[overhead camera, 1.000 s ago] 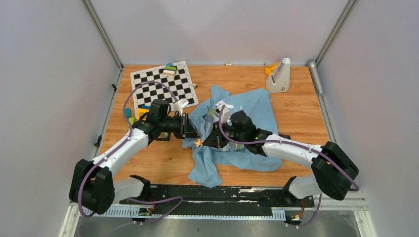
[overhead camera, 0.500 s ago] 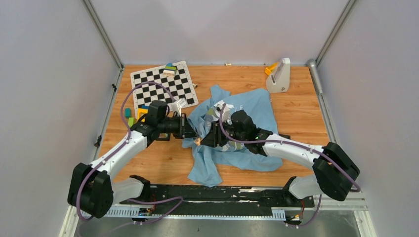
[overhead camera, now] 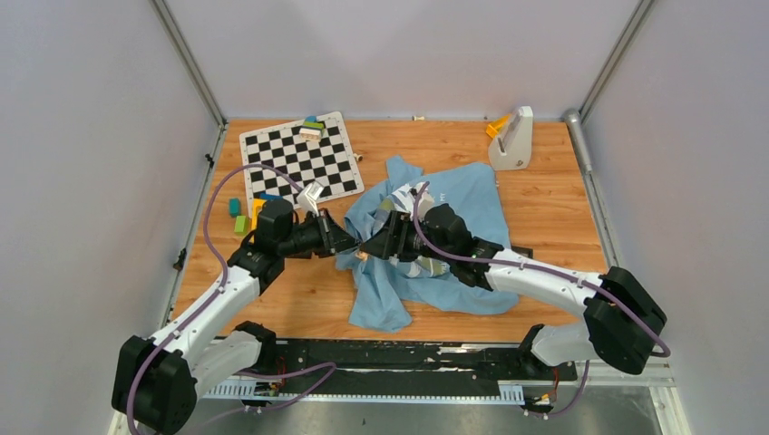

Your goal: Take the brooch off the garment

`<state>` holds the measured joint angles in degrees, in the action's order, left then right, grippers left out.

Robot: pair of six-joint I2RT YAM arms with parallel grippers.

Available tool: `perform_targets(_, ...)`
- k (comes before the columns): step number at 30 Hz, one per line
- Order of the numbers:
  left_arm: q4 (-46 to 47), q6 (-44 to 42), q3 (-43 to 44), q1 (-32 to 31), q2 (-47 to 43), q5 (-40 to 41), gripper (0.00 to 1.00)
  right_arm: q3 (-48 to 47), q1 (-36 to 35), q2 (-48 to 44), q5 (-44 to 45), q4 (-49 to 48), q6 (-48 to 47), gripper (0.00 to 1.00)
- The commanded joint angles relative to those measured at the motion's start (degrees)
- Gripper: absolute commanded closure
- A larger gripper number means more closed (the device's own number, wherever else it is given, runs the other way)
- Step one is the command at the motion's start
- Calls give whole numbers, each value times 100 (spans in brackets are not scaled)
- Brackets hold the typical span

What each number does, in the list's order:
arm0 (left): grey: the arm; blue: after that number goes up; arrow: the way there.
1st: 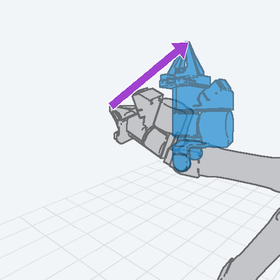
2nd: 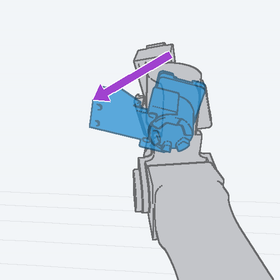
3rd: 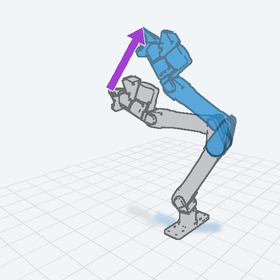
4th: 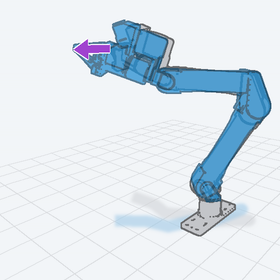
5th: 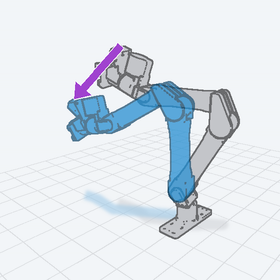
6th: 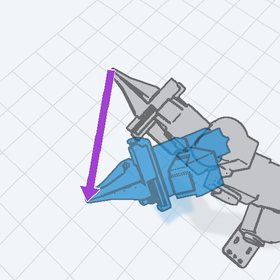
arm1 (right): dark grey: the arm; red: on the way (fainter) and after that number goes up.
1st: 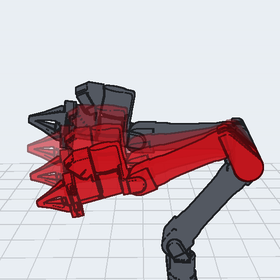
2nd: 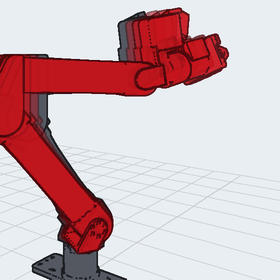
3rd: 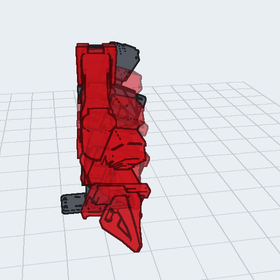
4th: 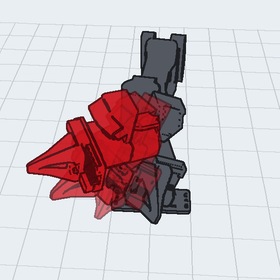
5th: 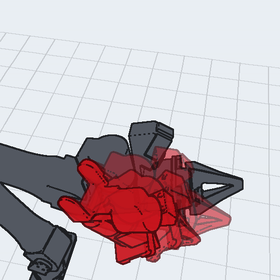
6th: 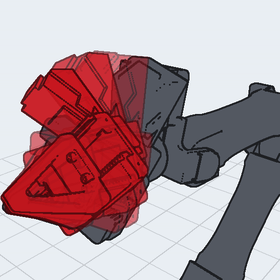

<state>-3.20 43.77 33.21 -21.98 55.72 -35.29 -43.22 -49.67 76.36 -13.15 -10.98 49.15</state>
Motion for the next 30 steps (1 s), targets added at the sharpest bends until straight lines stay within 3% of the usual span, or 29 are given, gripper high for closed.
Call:
perform_targets(1,902,613,-208,22,-242,186,100,-304,-387,108,978,-126,632,30)
perform_targets(4,1136,885,-332,27,-318,251,100,-415,-578,217,1282,-157,743,28)
perform_targets(9,1263,1039,-376,22,-478,250,100,-275,-640,213,1544,-505,1044,14)
perform_targets(23,1312,1179,-445,24,-729,218,100,194,-684,81,2117,-951,1562,35)
perform_targets(30,1373,1239,-510,27,-765,293,100,272,-684,33,1855,-1075,1438,40)
